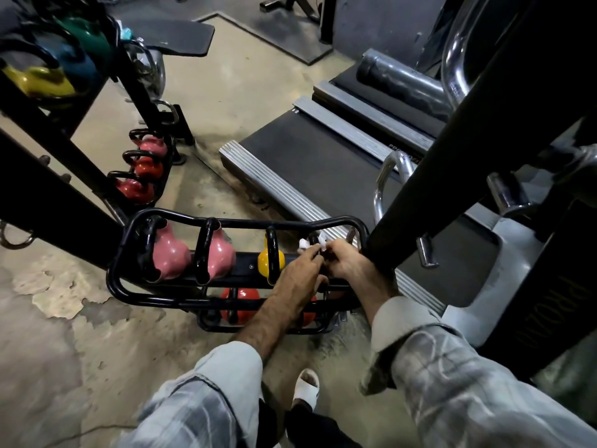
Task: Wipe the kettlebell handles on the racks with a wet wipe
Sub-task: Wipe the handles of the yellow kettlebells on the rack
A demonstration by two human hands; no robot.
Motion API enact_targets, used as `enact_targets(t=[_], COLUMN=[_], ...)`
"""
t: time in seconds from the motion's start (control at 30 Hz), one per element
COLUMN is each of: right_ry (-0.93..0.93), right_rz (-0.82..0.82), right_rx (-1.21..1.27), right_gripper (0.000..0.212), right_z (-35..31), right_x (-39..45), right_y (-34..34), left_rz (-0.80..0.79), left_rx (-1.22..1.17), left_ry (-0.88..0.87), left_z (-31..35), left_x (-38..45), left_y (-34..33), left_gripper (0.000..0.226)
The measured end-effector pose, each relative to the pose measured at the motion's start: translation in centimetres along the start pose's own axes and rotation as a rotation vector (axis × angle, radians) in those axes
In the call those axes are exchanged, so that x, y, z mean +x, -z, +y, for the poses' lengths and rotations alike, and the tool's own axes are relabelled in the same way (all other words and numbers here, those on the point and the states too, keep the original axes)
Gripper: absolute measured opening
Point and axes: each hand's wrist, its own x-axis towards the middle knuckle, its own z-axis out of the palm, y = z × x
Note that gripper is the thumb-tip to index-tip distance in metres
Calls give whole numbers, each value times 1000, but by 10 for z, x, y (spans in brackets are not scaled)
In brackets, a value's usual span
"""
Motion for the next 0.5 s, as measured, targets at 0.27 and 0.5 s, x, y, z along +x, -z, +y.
enact_targets(t=[0.27, 0.5], right_ry=[62, 507], right_rz=[53, 285], right_rx=[-249, -795], right_gripper=[30, 11], right_z=[-8, -15], right_x=[-20, -26], right_y=[1, -5], left_rz=[6, 38], left_rx=[8, -16], left_ry=[-21, -13], left_z=[-5, -12], left_x=[3, 5], left_y=[-6, -13], left_gripper=[41, 38])
